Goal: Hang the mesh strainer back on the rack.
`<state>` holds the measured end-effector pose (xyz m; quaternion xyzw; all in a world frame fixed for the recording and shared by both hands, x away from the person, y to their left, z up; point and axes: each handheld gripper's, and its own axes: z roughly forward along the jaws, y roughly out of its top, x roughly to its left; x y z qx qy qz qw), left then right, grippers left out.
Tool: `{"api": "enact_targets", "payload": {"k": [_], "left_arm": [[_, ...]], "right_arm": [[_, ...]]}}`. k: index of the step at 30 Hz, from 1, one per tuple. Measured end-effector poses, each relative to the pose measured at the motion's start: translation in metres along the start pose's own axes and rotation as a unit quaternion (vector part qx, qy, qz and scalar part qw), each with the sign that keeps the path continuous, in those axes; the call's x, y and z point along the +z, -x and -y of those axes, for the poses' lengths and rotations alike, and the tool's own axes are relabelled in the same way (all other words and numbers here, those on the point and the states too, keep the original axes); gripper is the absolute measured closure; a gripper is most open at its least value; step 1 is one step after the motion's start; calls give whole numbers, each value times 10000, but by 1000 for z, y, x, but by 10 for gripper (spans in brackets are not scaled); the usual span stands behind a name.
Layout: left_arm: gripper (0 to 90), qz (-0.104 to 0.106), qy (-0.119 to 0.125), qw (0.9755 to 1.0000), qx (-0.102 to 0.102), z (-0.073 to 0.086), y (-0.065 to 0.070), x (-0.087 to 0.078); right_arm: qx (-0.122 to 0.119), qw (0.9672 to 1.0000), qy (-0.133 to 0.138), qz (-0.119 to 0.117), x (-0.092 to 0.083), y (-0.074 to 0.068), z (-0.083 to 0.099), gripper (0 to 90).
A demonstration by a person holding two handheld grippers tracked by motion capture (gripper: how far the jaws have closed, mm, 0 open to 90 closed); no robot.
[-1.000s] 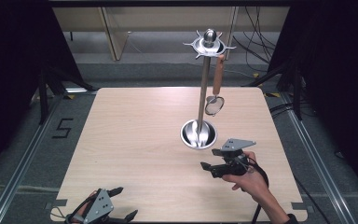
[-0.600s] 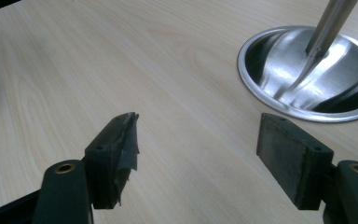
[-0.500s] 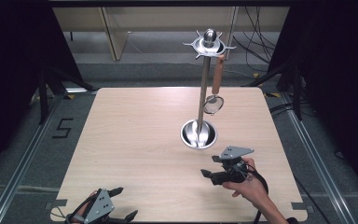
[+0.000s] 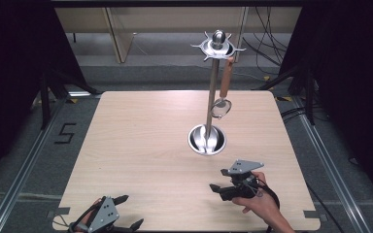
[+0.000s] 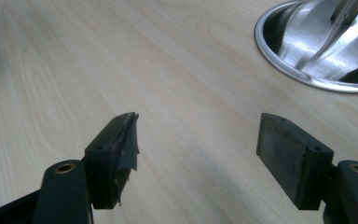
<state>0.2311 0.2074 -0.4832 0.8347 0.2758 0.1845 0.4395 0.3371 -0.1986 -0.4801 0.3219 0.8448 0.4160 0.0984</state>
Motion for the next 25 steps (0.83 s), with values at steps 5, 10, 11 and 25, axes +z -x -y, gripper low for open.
{"api": "enact_targets", "payload": {"k": [5, 10, 11, 25], "left_arm": [[150, 13, -4, 10000, -33, 0, 1, 0], [150, -15, 36, 10000, -1, 0, 0, 0], [150, -23, 38, 10000, 2, 0, 0, 0], [150, -41, 80, 10000, 20, 0, 0, 1]], "right_arm": [[-16, 10000, -71, -52, -1, -2, 4, 301], [-12, 9999, -115, 22, 1, -3, 8, 301], [-30, 9999, -100, 40, 1, -2, 8, 301], [107, 9999, -85, 34, 2, -3, 9, 301]]}}
